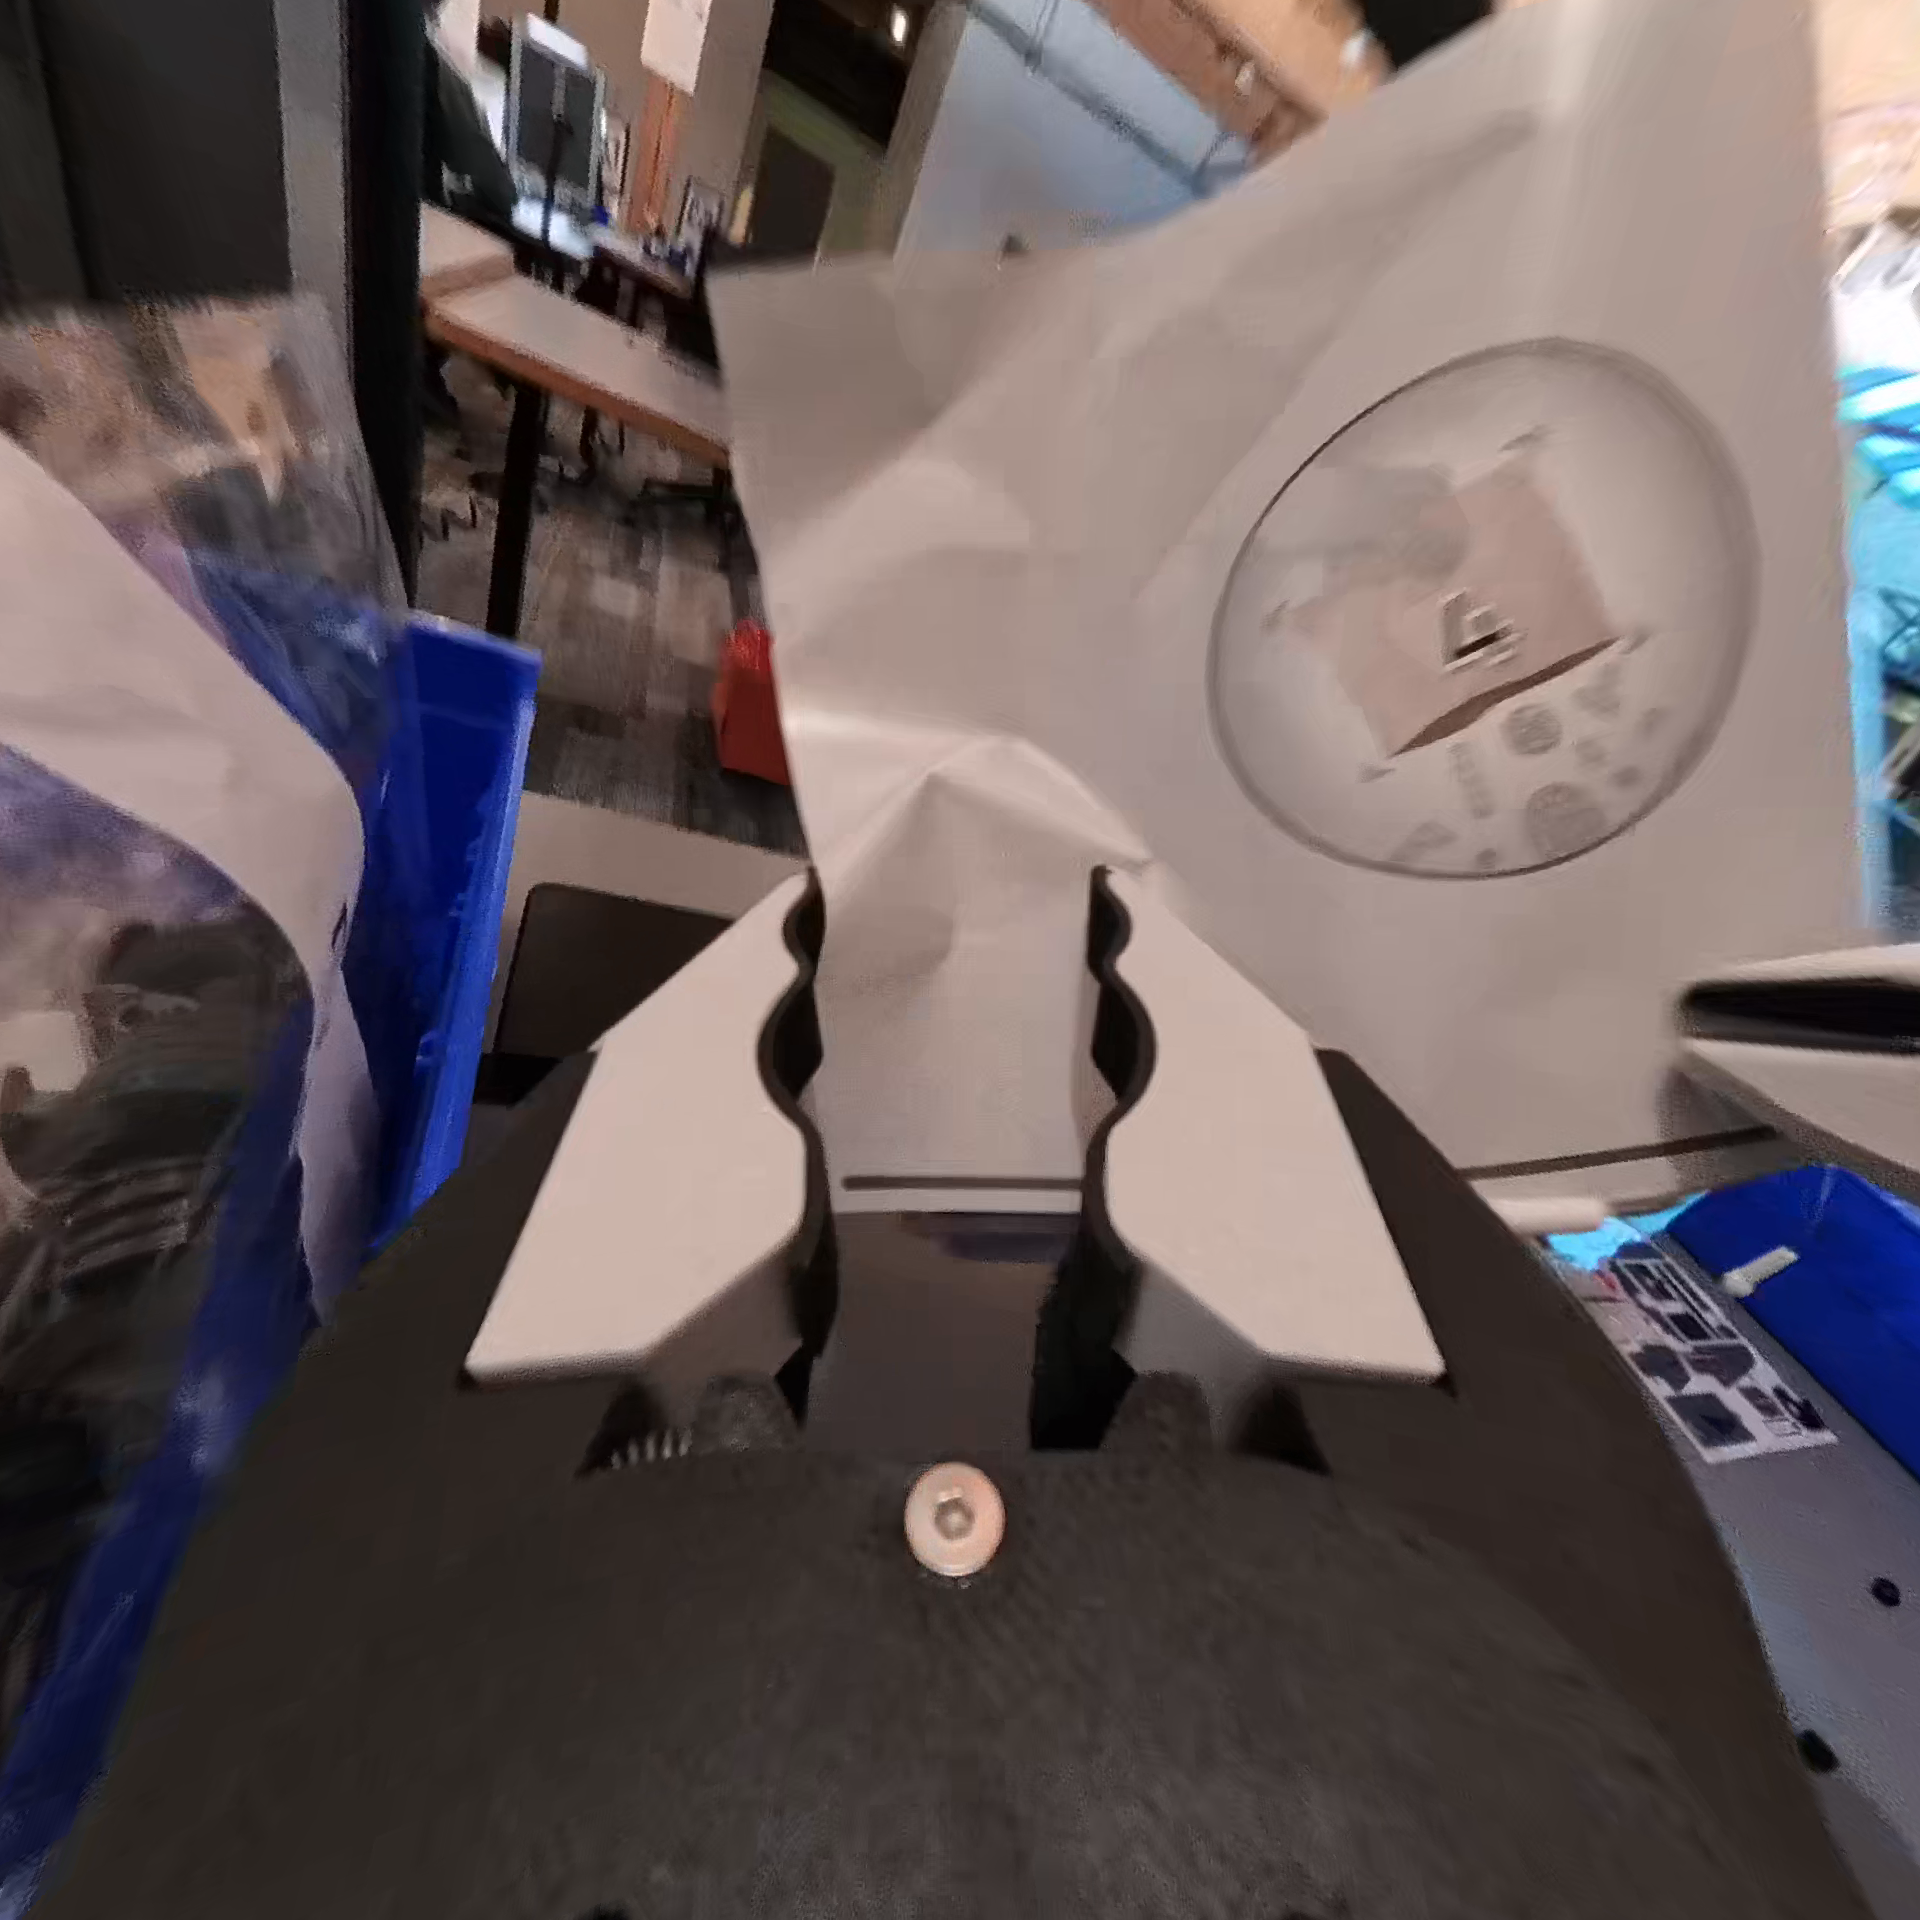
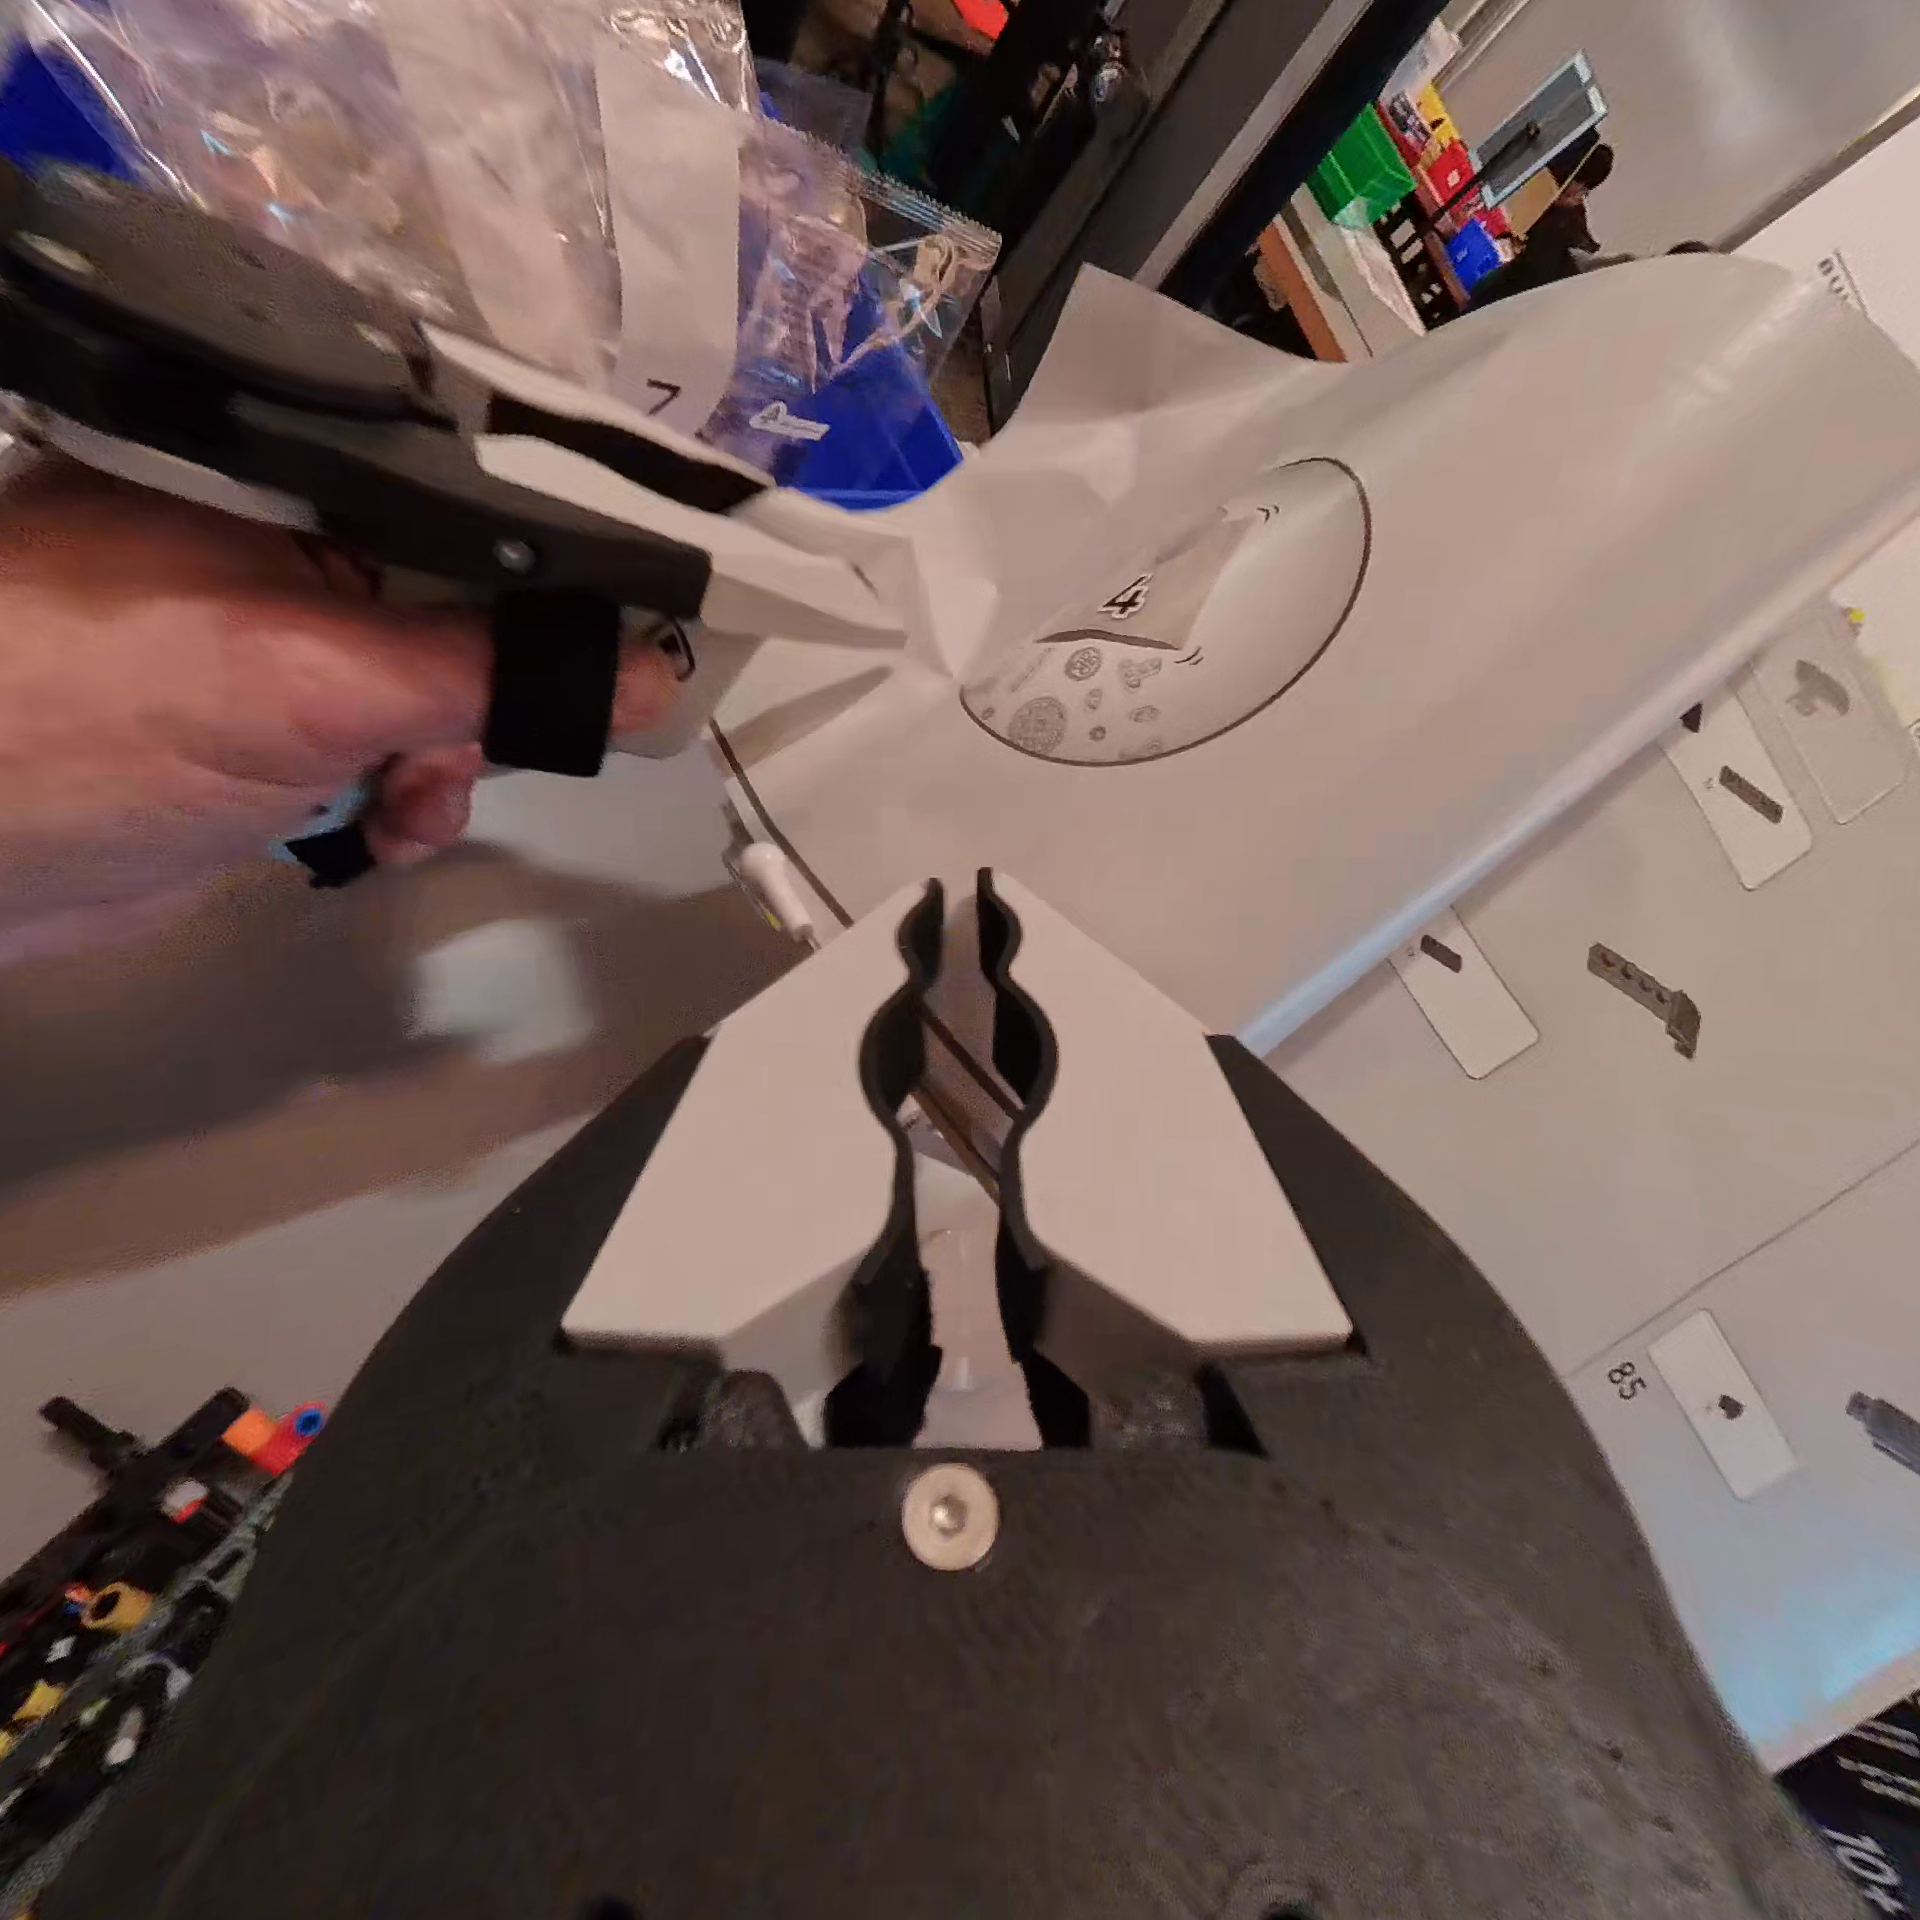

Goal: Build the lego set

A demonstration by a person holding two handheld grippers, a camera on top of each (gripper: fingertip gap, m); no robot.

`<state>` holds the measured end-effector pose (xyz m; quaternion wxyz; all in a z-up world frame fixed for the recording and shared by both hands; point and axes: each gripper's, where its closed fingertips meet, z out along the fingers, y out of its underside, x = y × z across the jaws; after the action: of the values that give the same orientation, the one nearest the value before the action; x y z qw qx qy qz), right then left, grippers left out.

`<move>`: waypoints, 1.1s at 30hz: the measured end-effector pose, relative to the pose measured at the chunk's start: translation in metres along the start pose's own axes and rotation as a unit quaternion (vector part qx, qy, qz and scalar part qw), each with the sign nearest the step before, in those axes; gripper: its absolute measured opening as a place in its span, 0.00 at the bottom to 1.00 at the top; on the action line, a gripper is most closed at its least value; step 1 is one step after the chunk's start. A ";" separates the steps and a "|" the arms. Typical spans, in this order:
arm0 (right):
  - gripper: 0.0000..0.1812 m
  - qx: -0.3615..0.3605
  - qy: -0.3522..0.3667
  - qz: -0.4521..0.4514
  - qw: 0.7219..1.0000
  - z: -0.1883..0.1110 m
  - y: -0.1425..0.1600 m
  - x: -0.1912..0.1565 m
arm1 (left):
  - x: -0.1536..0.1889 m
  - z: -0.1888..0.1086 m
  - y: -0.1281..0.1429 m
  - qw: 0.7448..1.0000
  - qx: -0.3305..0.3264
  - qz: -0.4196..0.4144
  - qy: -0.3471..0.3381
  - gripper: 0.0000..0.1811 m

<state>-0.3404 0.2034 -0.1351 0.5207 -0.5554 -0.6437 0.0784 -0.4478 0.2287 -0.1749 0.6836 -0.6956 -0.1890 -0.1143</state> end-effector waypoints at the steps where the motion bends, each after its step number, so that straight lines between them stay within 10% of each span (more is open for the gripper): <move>1: 0.00 -0.004 0.004 -0.006 1.000 0.001 0.002 0.002 | 0.006 -0.004 -0.008 1.000 0.013 0.010 0.002 0.30; 13: 0.14 0.055 -0.055 0.041 0.996 -0.048 -0.003 0.015 | 0.030 -0.074 -0.093 0.982 0.108 0.147 -0.049 0.35; 18: 0.06 0.000 -0.013 0.063 0.998 -0.108 0.091 0.077 | 0.052 -0.099 -0.122 0.967 0.132 0.210 -0.053 0.31; 24: 0.10 -0.163 0.042 -0.224 0.960 -0.125 0.222 0.121 | 0.174 -0.065 -0.061 0.943 0.033 0.320 0.084 0.20; 33: 0.19 -0.129 0.057 -0.564 0.813 -0.092 0.217 0.103 | 0.233 0.007 0.029 0.863 -0.082 0.485 0.117 0.05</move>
<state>-0.1165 0.3221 -0.1813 0.4334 -0.1600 -0.8172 -0.3447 -0.2261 0.2611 -0.1043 0.6107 -0.7344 0.2631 0.1363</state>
